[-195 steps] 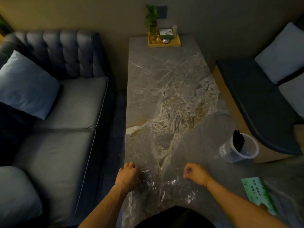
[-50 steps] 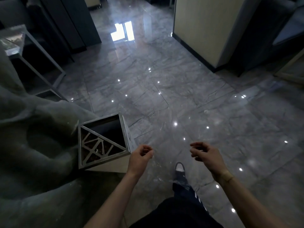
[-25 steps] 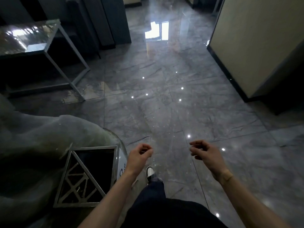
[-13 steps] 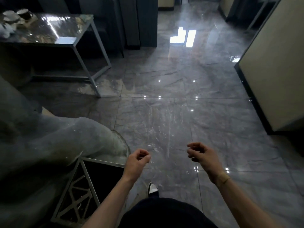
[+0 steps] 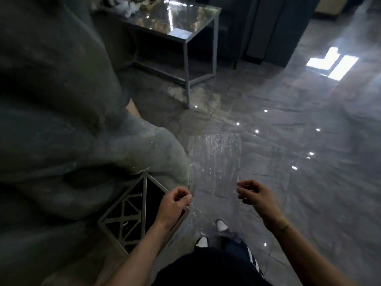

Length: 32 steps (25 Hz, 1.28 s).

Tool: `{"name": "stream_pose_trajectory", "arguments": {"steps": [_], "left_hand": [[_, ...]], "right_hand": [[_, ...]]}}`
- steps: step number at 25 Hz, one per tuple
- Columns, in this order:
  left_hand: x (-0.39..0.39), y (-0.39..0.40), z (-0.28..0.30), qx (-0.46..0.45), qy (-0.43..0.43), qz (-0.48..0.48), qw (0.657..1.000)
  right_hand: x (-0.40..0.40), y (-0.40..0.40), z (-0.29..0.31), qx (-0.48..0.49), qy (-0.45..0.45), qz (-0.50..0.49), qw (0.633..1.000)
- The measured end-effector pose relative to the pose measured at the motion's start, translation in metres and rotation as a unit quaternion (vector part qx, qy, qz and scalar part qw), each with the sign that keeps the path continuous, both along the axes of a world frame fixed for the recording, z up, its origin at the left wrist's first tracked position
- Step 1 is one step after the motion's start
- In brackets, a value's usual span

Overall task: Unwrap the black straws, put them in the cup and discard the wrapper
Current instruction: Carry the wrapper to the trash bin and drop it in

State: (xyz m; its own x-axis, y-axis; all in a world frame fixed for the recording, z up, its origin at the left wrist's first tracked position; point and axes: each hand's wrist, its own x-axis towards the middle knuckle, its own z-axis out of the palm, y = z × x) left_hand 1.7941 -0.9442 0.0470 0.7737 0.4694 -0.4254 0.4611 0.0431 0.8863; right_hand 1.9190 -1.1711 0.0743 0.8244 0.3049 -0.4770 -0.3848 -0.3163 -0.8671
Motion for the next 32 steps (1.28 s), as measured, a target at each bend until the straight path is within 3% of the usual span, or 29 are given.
{"name": "stream_pose_trajectory", "arguments": {"steps": [6, 11, 17, 19, 23, 32], "left_hand": [[-0.028, 0.002, 0.005, 0.057, 0.008, 0.137, 0.989], [-0.056, -0.019, 0.004, 0.089, 0.032, 0.234, 0.968], [-0.085, -0.043, 0.001, 0.143, 0.067, 0.372, 0.915], [-0.098, -0.051, -0.002, 0.150, 0.075, 0.416, 0.894], [-0.114, -0.058, -0.018, 0.165, 0.116, 0.439, 0.876], [-0.134, -0.036, -0.073, 0.147, 0.228, 0.385, 0.882]], "right_hand": [[0.048, 0.053, 0.000, -0.001, -0.012, 0.182, 0.983], [0.067, 0.093, -0.005, -0.012, -0.080, 0.328, 0.941], [0.055, 0.131, -0.017, -0.008, -0.202, 0.483, 0.852], [0.044, 0.139, -0.022, -0.017, -0.258, 0.543, 0.799], [0.026, 0.143, -0.033, -0.030, -0.352, 0.616, 0.705], [0.004, 0.132, -0.048, 0.011, -0.408, 0.617, 0.673]]}}
